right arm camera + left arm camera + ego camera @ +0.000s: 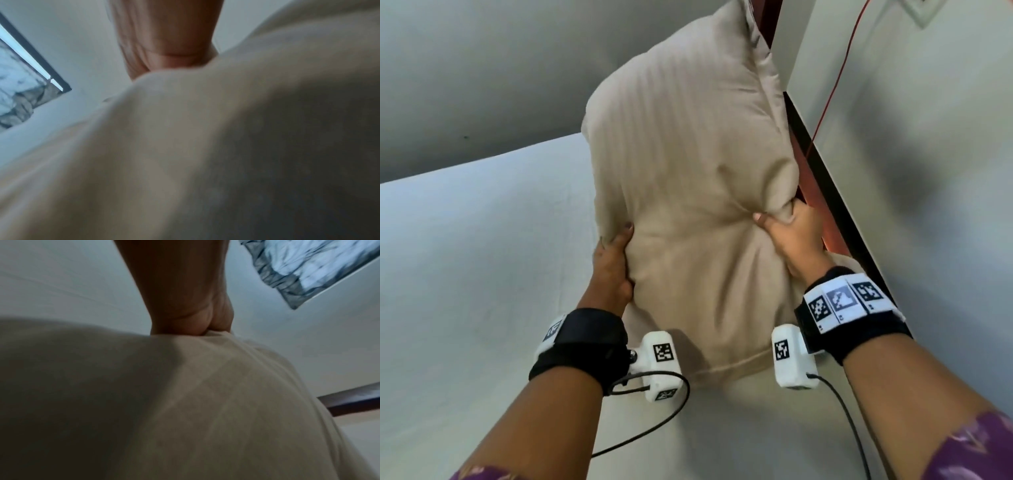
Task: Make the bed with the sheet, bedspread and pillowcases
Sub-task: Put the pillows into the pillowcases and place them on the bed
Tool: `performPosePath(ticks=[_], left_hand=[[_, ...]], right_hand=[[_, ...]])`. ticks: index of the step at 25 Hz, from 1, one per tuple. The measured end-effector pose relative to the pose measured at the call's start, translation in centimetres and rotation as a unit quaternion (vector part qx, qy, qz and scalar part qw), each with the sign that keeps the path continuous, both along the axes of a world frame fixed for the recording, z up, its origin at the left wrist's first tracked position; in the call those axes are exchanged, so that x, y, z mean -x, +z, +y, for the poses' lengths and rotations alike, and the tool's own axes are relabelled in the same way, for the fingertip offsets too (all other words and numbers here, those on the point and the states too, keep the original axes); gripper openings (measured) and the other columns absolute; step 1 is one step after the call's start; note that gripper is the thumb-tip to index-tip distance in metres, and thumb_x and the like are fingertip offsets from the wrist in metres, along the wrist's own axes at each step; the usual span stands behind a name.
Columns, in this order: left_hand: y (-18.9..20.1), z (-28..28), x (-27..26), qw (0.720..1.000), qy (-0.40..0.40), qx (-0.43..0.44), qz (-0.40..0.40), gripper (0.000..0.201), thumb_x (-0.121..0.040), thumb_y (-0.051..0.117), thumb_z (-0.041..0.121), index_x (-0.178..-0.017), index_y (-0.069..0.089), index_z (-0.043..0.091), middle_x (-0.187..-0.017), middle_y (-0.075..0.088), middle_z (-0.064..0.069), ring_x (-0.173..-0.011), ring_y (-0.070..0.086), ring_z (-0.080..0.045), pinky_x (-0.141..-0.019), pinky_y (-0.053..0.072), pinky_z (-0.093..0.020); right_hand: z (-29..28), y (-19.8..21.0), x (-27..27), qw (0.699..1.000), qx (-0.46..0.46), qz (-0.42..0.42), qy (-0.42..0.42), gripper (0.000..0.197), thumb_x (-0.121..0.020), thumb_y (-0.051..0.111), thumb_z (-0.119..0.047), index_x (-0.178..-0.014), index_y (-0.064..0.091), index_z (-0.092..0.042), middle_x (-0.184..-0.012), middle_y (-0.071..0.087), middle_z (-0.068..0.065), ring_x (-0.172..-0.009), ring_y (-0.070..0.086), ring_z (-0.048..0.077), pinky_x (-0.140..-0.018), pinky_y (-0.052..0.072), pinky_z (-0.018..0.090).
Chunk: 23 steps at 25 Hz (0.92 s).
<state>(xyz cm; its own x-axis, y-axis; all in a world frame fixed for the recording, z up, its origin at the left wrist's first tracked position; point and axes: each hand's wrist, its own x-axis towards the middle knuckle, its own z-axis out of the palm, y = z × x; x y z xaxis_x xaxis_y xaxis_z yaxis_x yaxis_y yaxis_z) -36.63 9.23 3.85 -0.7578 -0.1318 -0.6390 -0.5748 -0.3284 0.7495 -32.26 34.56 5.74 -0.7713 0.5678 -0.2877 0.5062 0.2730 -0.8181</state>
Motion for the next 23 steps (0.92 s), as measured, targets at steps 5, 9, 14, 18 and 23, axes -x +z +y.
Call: performPosePath(ticks=[5, 9, 14, 18, 23], left_hand=[[5.7, 0.2, 3.1, 0.979, 0.083, 0.055, 0.175, 0.043, -0.085, 0.069, 0.011, -0.126, 0.058, 0.005, -0.116, 0.068, -0.011, -0.105, 0.066, -0.021, -0.090, 0.056, -0.035], [6.9, -0.9, 4.5, 0.990, 0.020, 0.059, 0.125, 0.054, -0.083, 0.067, 0.042, -0.130, 0.057, 0.018, -0.119, 0.068, -0.002, -0.107, 0.066, -0.016, -0.091, 0.055, -0.035], [2.2, -2.4, 1.5, 0.996, -0.019, -0.002, -0.091, 0.051, -0.100, 0.028, 0.055, -0.121, 0.060, 0.021, -0.120, 0.064, -0.002, -0.100, 0.061, -0.017, -0.091, 0.048, -0.036], [-0.9, -5.9, -0.7, 0.964, -0.050, 0.089, -0.245, 0.036, -0.103, 0.032, 0.029, -0.075, 0.050, 0.014, -0.066, 0.050, -0.003, -0.060, 0.041, -0.016, -0.050, 0.040, -0.026], [-1.9, -7.1, -3.0, 0.943, -0.205, 0.035, -0.259, 0.028, -0.098, 0.052, 0.029, -0.095, 0.069, 0.007, -0.085, 0.073, -0.008, -0.084, 0.065, -0.023, -0.080, 0.053, -0.037]], right_hand=[[-2.2, 1.6, 2.6, 0.966, 0.116, 0.218, -0.077, 0.037, -0.078, 0.075, -0.015, -0.111, 0.058, -0.017, -0.105, 0.066, 0.001, -0.103, 0.063, 0.018, -0.096, 0.047, 0.029], [-1.4, 0.7, 4.0, 0.988, 0.083, 0.113, -0.071, 0.048, -0.068, 0.079, -0.040, -0.106, 0.062, -0.016, -0.106, 0.069, 0.004, -0.098, 0.065, 0.021, -0.092, 0.052, 0.037], [-0.6, -0.9, 0.6, 0.976, -0.122, -0.180, -0.004, 0.088, -0.075, 0.060, -0.068, -0.137, 0.036, -0.011, -0.140, 0.047, 0.014, -0.127, 0.044, 0.036, -0.108, 0.030, 0.051], [-3.1, 0.8, -1.4, 0.950, -0.269, -0.139, 0.078, 0.076, -0.088, 0.045, -0.061, -0.148, 0.021, -0.022, -0.153, 0.024, 0.016, -0.140, 0.022, 0.038, -0.112, 0.017, 0.056], [-6.6, 4.4, -3.7, 0.912, -0.282, -0.179, 0.239, 0.084, -0.086, 0.045, -0.066, -0.151, 0.004, -0.035, -0.161, -0.009, 0.005, -0.145, -0.009, 0.038, -0.113, 0.003, 0.061]])
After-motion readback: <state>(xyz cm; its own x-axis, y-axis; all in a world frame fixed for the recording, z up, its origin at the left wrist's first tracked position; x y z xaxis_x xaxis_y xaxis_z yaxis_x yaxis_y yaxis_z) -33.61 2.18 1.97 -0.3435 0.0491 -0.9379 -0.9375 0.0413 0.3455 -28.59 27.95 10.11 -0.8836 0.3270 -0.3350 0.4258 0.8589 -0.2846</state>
